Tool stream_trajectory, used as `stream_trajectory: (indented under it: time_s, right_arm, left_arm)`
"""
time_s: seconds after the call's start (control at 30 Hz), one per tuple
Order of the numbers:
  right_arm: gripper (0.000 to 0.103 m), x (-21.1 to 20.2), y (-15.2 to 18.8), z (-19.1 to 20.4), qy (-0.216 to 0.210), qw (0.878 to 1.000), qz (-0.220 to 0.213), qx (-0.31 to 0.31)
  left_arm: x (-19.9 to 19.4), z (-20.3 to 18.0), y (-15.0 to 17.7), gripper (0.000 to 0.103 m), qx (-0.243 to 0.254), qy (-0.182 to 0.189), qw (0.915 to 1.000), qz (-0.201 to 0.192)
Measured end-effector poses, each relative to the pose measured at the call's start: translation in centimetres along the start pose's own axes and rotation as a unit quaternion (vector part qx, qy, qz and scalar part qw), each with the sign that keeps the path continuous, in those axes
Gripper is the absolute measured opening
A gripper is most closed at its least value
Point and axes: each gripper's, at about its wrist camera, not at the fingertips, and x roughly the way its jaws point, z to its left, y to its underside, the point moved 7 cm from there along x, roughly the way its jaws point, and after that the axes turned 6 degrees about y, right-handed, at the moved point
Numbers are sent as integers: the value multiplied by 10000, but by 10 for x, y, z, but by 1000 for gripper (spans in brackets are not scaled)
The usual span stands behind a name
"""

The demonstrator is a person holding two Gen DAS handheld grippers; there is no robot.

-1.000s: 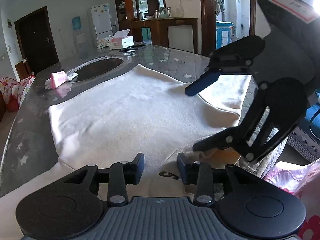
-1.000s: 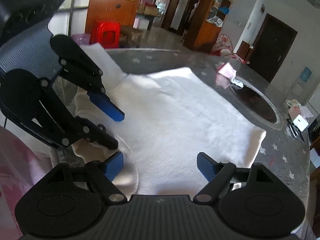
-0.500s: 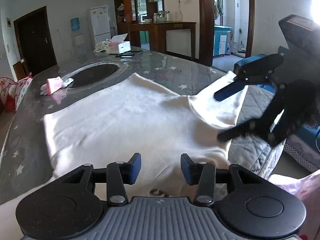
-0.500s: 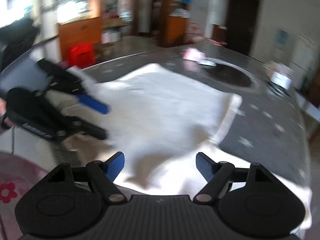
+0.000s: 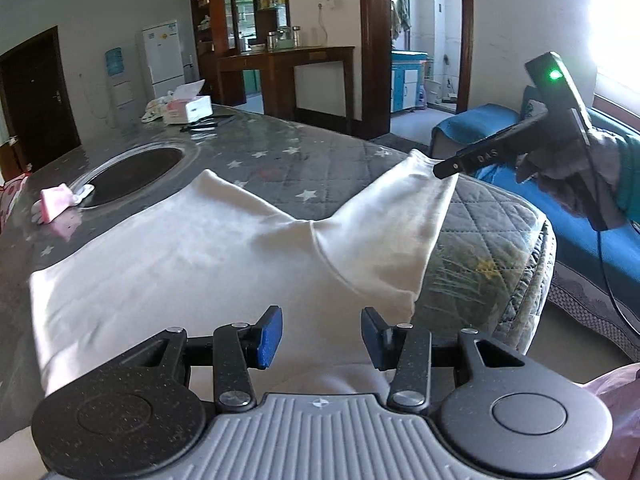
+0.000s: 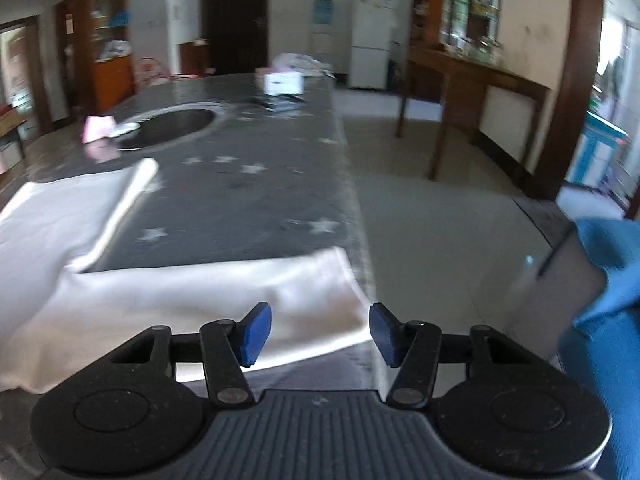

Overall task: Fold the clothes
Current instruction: 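Grasp the cloth side with the right gripper and lift it up, then fold the lifted side over the cloth middle with the right gripper, release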

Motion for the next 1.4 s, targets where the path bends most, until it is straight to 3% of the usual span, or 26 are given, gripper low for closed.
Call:
stream_trajectory:
  time_s: [0.1, 0.2, 0.27, 0.4, 0.7, 1.1, 1.27, 1.4]
  right_arm:
    - [48, 10, 5, -11, 88, 9997, 133, 203]
    - [36, 15, 7, -15, -31, 9991, 168, 392]
    - [22, 14, 8, -17, -74, 9987, 159, 486]
    - [10, 4, 9, -17, -88, 9982, 71, 594]
    - [9, -38, -24, -11, -401, 9965, -447, 581]
    - [9, -108, -103, 66, -1383, 9815, -1261, -402]
    - [9, -133, -126, 110, -1820, 9683, -1466, -878]
    - [9, -146, -129, 159, -2269, 9531, -1457, -1373]
  left_arm:
    - [5, -5, -2, 47, 42, 58, 10000, 32]
    - [10, -9, -3, 47, 78, 117, 9999, 61]
    - [13, -12, -4, 47, 100, 154, 9998, 78]
    - [17, -15, -6, 47, 118, 206, 9997, 71]
    - [25, -26, -9, 48, 188, 445, 9988, 26]
    - [38, -43, -9, 53, 250, 865, 9959, -33]
    - [4, -20, -12, 56, 33, 587, 9975, -391]
    - [-28, 16, -1, 56, -373, 102, 9976, -580]
